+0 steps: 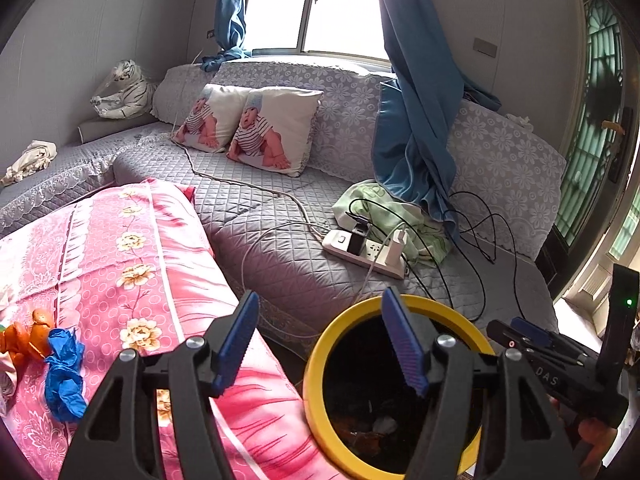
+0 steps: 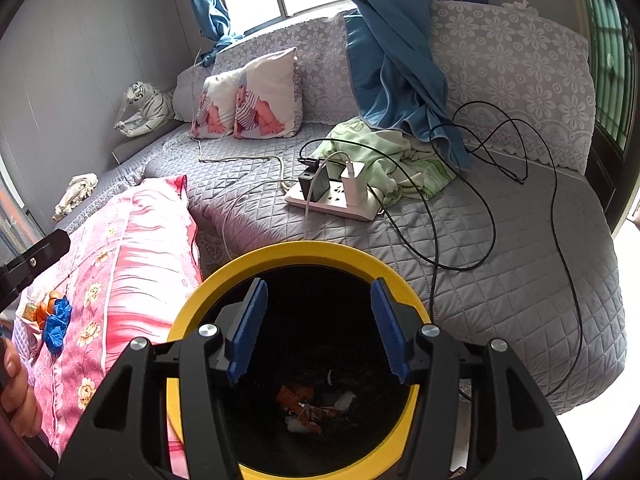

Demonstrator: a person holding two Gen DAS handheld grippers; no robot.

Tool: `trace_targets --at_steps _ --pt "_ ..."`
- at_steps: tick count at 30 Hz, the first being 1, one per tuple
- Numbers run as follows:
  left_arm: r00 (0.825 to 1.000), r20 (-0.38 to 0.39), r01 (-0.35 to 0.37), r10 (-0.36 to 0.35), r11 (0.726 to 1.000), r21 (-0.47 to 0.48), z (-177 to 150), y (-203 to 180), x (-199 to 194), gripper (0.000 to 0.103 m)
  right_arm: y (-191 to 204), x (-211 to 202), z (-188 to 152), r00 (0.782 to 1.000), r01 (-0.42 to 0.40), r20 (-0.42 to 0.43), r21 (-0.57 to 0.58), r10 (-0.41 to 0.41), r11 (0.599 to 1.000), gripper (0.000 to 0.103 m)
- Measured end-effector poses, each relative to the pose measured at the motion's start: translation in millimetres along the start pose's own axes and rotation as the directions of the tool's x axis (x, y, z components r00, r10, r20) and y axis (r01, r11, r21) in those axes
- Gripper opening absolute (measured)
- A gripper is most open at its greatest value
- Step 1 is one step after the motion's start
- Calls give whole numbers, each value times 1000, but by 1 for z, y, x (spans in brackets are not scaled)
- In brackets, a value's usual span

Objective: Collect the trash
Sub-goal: 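Move both open tools back over the remaining trash on the bed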

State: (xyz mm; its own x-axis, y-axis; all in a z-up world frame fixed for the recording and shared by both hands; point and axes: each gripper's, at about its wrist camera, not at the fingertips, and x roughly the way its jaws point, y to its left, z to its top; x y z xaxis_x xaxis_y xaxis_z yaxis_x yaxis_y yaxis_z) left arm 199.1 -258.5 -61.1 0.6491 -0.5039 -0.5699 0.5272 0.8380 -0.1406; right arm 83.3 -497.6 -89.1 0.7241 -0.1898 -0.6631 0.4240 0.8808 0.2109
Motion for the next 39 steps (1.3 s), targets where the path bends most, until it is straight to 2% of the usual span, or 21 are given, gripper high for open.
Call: trace_targets --at_steps 5,10,14,19,23,28,32,39 --pt "997 22 -72 72 997 -13 2 34 -20 61 32 -2 3 998 -67 0 -56 67 996 51" --pt "989 6 -144 145 988 -54 -2 85 -45 61 87 5 4 984 -178 -33 -134 175 975 52" --pt "975 9 -220 221 972 -78 -12 130 -74 61 142 12 -2 961 -274 -83 -211 262 938 55" --pt "946 9 -322 325 940 -109 -29 182 -113 67 213 17 -14 929 -367 -153 -300 336 880 57" --pt "921 -4 -387 390 913 -128 -47 218 -141 69 266 27 -28 887 -456 -252 -332 388 826 58" --pt "899 -32 -437 437 889 -135 -71 250 -163 71 328 43 -53 846 -521 -346 -380 405 764 58" --pt "892 -67 -453 448 882 -134 -89 268 -170 71 365 52 -69 818 -560 -408 -403 405 724 58" --pt "892 -119 -450 435 880 -152 -111 290 -164 71 402 61 -81 803 -578 -455 -434 386 691 60"
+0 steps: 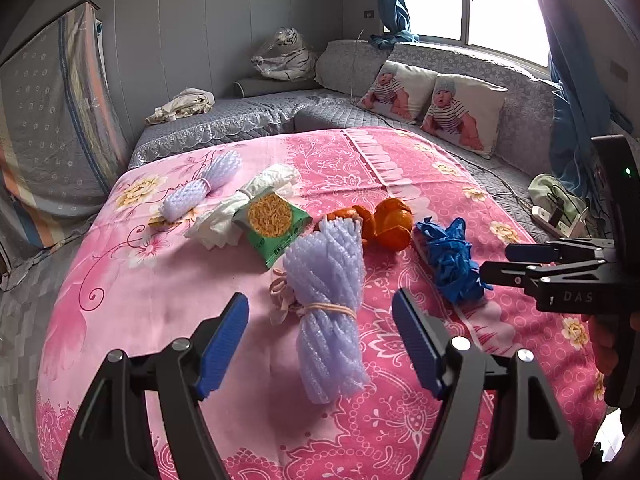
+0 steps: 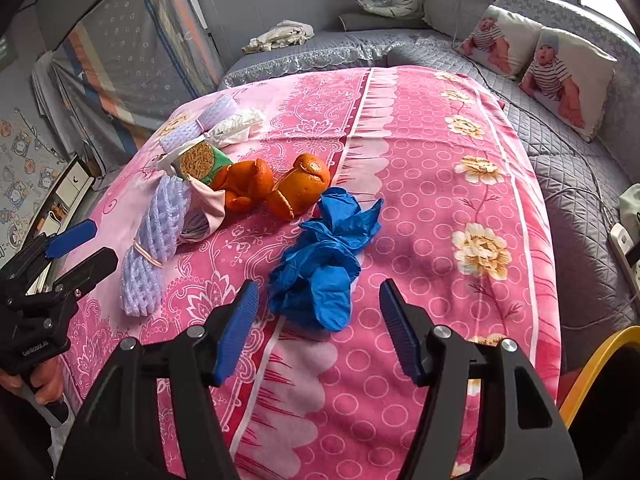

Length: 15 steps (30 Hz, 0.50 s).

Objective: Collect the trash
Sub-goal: 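Move both open tools back over the remaining trash on the bed, then grasp the purple mesh fruit net with the left tool while the right tool grasps the blue glove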

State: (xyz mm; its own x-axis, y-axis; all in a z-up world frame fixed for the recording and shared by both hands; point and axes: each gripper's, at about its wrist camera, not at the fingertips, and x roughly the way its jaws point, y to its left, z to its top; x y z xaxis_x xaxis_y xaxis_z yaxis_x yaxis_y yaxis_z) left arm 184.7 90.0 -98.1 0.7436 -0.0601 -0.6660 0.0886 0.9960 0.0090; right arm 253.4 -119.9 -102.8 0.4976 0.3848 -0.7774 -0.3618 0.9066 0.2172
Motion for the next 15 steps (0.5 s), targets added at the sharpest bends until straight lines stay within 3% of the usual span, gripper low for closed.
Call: trace_targets --at_steps 12,15 --pt "998 -57 18 -18 1000 0 -4 5 35 71 4 34 8 998 20 -66 -31 -22 999 61" --pt "998 -61 0 0 1000 3 -3 7 43 64 5 40 12 997 21 -76 -40 -24 999 56"
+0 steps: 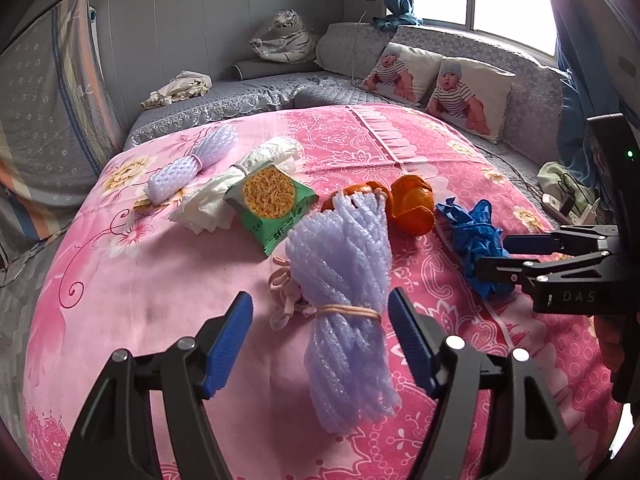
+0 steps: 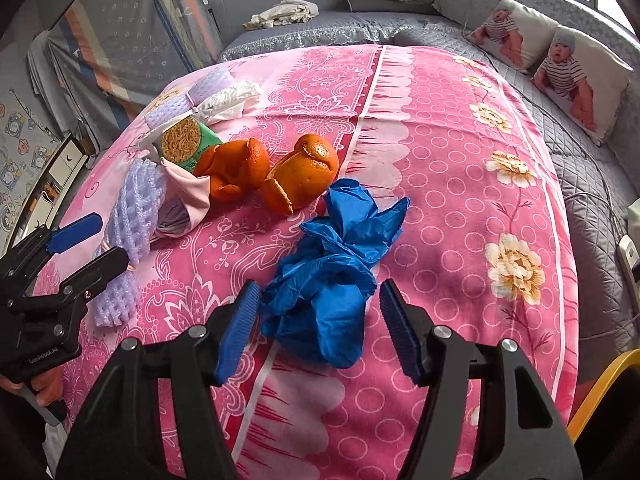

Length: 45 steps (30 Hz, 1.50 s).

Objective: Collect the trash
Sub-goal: 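Grasp the purple mesh fruit net with the left tool while the right tool grasps the blue glove, then lift the net and glove and carry both tools over the yellow bin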

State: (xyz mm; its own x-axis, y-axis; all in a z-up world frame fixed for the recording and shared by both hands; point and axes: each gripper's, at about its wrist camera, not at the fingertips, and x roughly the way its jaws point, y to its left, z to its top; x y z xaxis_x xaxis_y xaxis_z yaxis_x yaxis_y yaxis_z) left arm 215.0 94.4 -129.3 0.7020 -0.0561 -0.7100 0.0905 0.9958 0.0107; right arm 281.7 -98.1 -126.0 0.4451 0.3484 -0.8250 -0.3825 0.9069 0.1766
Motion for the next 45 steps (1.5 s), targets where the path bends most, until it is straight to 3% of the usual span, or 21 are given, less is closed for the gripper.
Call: trace_targets --at_steps 7,9,13,18,31,45 --pt "999 -43 -4 4 1000 2 3 2 17 44 3 17 9 999 11 -42 -22 -12 1000 47" --pt "999 -49 -16 16 1000 6 4 3 21 34 3 20 11 999 16 -49 -24 -17 1000 38" --pt "999 -49 -9 8 1000 -21 7 10 25 28 4 25 15 997 22 -66 -36 -24 999 24" --pt "999 -35 -24 22 997 -75 17 23 25 25 8 24 23 999 26 -45 -50 -28 998 16" --pt "987 38 -144 158 958 -249 43 89 2 24 15 17 43 999 41 25 -50 -40 998 14" --pt "966 124 -189 228 945 -267 45 101 -60 24 23 -37 37 991 40 133 -59 -32 997 13"
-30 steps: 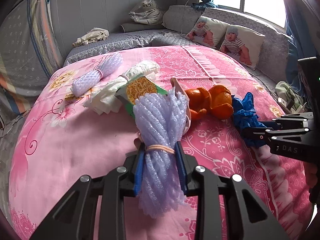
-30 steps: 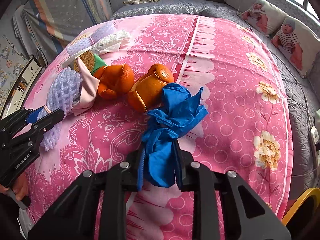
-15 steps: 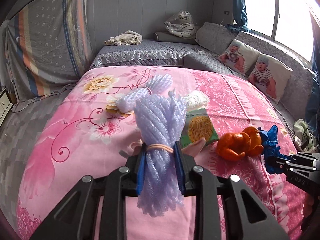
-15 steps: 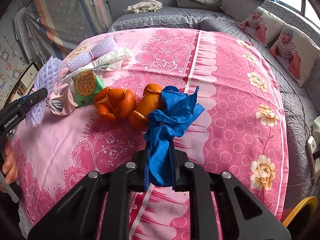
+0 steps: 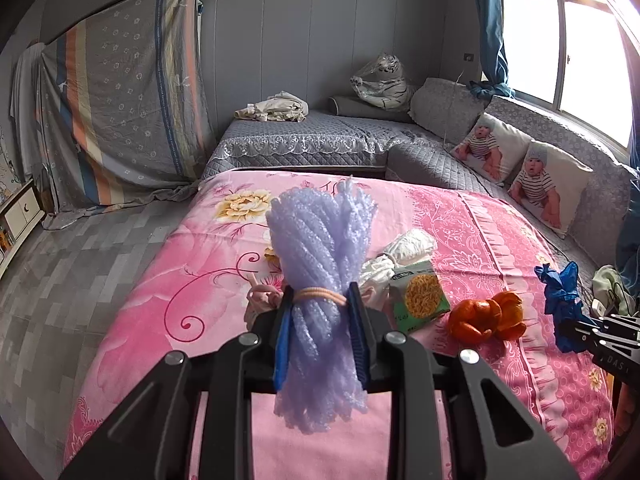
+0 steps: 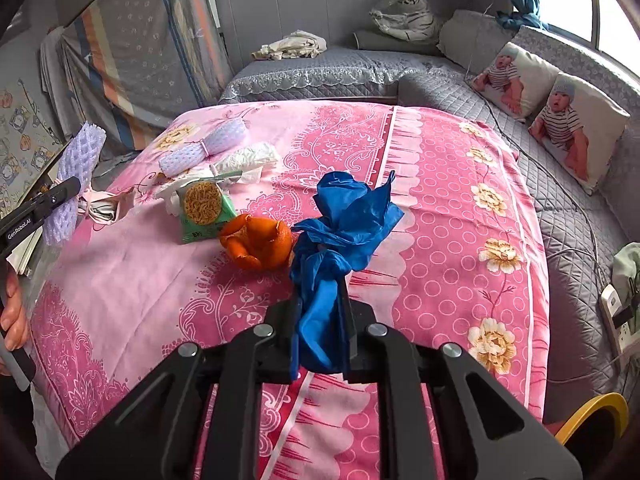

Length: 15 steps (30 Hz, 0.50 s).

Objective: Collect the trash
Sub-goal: 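Lift the net and glove and carry both tools over the yellow bin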

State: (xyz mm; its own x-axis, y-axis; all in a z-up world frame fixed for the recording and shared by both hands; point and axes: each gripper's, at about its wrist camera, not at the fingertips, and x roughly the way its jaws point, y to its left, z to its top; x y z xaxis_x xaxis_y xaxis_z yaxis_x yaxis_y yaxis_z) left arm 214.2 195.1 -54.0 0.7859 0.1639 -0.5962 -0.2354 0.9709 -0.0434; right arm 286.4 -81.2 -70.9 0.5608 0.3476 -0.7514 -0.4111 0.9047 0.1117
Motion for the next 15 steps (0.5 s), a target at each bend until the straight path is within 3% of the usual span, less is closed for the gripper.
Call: trace_targets --at_steps 15 --pt "994 102 36 -41 998 54 4 -18 -69 24 -10 -61 -13 995 23 96 2 -23 1000 13"
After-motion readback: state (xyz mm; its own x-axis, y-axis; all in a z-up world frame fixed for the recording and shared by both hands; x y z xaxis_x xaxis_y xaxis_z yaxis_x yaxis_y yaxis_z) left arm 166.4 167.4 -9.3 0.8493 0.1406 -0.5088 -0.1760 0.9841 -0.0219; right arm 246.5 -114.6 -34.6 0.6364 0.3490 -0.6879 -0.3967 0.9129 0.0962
